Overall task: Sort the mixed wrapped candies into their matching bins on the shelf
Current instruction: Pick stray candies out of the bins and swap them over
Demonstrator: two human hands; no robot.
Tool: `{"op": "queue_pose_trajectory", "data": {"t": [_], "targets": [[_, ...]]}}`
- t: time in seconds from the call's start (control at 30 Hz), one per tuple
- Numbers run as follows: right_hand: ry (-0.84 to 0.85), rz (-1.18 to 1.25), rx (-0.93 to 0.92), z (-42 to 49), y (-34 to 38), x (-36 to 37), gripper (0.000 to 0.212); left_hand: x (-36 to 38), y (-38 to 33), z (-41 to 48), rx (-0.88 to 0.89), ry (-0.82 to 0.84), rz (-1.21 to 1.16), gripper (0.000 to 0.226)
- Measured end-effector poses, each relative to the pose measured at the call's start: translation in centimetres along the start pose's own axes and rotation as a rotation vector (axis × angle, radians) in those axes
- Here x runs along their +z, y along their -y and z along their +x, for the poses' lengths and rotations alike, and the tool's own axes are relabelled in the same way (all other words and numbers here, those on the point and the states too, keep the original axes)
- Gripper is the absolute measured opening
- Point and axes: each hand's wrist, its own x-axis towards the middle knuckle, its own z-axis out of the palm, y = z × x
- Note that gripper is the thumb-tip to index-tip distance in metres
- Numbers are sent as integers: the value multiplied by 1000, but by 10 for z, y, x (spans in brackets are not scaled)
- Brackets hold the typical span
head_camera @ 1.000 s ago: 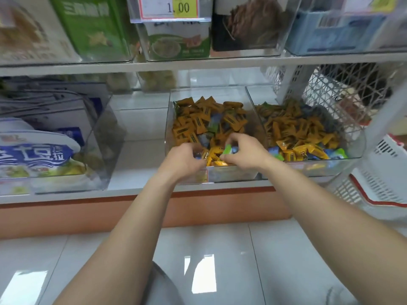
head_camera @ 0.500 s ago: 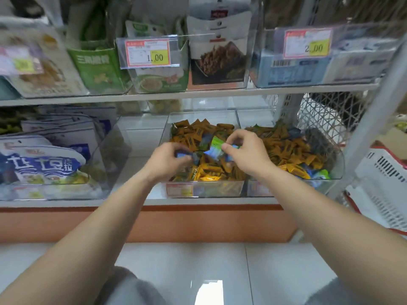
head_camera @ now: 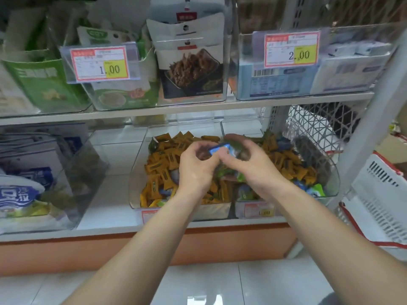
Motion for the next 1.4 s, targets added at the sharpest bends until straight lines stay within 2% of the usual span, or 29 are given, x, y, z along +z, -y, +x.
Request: {"op": "queue_pose_trajectory", "data": {"t": [0.1,0.17,0.23,0.3,0.4,0.47,0.53,0.6,0.67,0.73,0.8,0.9,1.0,1.1,1.27,1.4], "targets": [[-55,-78,-79,5,-1,-18,54,15,0,8,16,30,36,8],[-142,-212,-162,12,-4,-31,51,6,3,19,44,55,135,15],[-254,-498,-278,21,-9,-45,49,-16,13,35,127,44,368,12],[-258,-768,-314,29,-16,-55,52,-40,32,48,172,23,637,14],[-69,-1269,-46,39,-30,-64,55,-63,60,59,109,73,845,31],[-10,-1439,105,42,-32,-65,59,-67,70,64,89,171,889,52],[-44,-1406,147,42,-25,-59,64,-67,73,69,97,245,946,67],[-97,-1394,11,40,-15,-47,63,-64,75,71,61,309,1013,70],[-131,-1340,-187,37,-5,-29,54,-62,77,70,51,343,1082,61],[-73,-1203,-256,34,4,-8,44,-64,78,69,102,317,1023,46],[36,-1081,-235,35,7,13,39,-73,73,68,133,270,925,34],[229,-1006,-171,43,1,47,34,-98,61,65,126,141,834,29],[404,-1023,-73,56,-12,80,29,-126,45,53,156,42,746,30],[532,-1129,-3,69,-27,106,25,-147,30,39,190,49,717,32],[594,-1331,57,81,-41,120,40,-180,18,27,137,3,595,30],[595,-1338,118,86,-45,123,48,-182,20,25,77,-2,523,28]]}}
